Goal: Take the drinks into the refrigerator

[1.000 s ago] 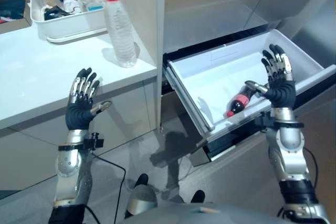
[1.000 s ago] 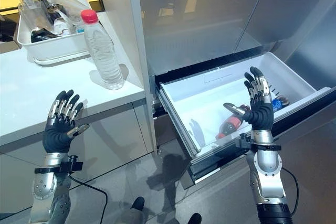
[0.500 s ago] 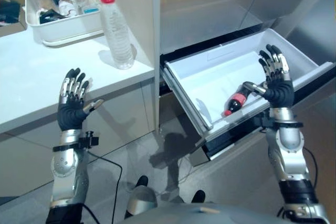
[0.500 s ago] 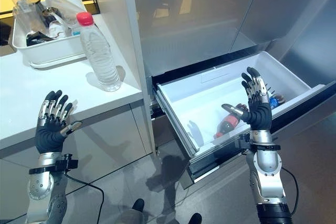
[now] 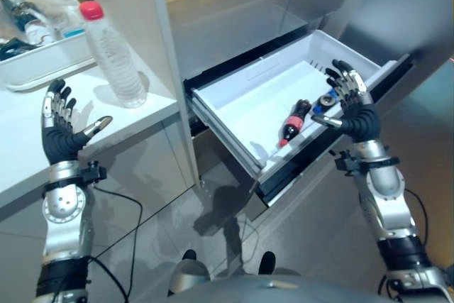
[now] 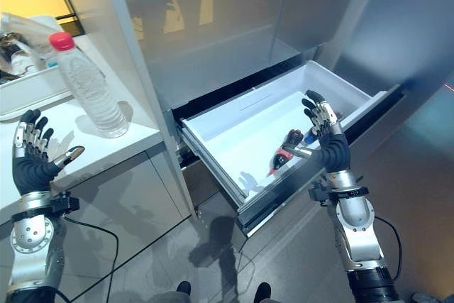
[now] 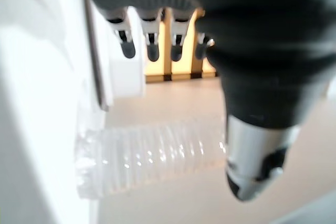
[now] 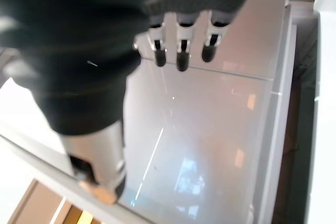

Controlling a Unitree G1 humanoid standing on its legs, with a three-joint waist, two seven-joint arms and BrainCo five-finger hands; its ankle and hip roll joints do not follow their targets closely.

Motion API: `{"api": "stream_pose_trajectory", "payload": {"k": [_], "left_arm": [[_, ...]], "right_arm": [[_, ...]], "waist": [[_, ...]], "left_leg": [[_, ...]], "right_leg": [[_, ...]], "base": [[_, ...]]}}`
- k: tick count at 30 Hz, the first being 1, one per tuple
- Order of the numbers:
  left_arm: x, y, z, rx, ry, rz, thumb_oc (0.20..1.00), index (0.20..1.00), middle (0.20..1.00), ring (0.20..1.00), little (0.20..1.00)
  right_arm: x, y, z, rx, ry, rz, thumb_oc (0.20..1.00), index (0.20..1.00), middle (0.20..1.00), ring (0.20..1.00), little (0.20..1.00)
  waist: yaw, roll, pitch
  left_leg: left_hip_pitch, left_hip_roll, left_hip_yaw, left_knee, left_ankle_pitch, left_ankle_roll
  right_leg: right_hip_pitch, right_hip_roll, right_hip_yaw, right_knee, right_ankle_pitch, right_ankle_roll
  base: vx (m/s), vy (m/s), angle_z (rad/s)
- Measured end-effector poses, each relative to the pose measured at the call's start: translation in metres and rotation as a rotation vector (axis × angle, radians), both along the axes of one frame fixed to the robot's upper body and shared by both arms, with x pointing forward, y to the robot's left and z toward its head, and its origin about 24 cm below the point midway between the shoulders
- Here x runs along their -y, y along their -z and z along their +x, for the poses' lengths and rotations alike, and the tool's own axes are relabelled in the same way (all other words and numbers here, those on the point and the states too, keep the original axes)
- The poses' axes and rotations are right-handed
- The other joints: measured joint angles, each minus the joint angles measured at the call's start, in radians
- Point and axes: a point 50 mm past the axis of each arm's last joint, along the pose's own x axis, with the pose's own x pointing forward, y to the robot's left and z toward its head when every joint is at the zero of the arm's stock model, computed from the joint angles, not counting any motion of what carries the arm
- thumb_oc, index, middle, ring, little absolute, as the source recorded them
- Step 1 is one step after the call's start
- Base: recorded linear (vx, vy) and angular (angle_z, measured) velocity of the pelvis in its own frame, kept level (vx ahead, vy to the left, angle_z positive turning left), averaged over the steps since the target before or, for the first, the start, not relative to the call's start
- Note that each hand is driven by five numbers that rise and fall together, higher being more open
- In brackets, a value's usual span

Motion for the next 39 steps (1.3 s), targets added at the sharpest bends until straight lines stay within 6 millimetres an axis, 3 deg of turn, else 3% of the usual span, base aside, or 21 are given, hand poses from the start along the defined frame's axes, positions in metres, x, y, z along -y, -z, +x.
{"api": "stream_pose_trajectory", "payload": {"k": [6,26,34,39], "left_arm": [[-0.013,0.012,0.004,-0.07,-0.044,-0.026,1.0,1.0,1.0,1.0,1.0],[-0.039,0.049,0.0,-0.231,-0.108,-0.148,1.0,1.0,1.0,1.0,1.0],[-0.045,0.047,0.001,-0.227,-0.126,-0.166,1.0,1.0,1.0,1.0,1.0],[-0.049,0.035,0.003,-0.227,-0.118,-0.117,1.0,1.0,1.0,1.0,1.0]], "right_arm": [[-0.012,-0.006,-0.004,0.01,-0.114,0.004,1.0,1.0,1.0,1.0,1.0],[-0.011,-0.006,-0.006,-0.013,-0.171,-0.015,1.0,1.0,1.0,1.0,1.0],[-0.013,-0.006,-0.012,-0.008,-0.194,-0.008,1.0,1.0,1.0,1.0,1.0],[-0.016,-0.003,-0.013,-0.027,-0.219,0.003,1.0,1.0,1.0,1.0,1.0]], "waist": [[-0.023,0.001,-0.012],[-0.032,0.008,-0.093],[-0.05,-0.001,-0.098],[-0.056,-0.028,-0.103]], "left_leg": [[0.011,0.008,0.025,-0.011,0.0,-0.001],[0.022,0.009,0.077,-0.016,-0.001,0.0],[0.022,0.011,0.099,-0.021,-0.005,0.001],[0.02,0.013,0.109,-0.02,-0.006,0.0]], "right_leg": [[-0.01,0.01,0.024,-0.001,0.007,-0.003],[-0.022,0.018,0.068,-0.023,0.027,-0.003],[-0.026,0.025,0.092,-0.038,0.043,-0.006],[-0.033,0.031,0.101,-0.048,0.052,-0.009]], "base": [[0.01,0.008,-0.14],[0.01,0.006,-0.07],[0.01,0.011,-0.09],[0.01,0.005,-0.07]]}}
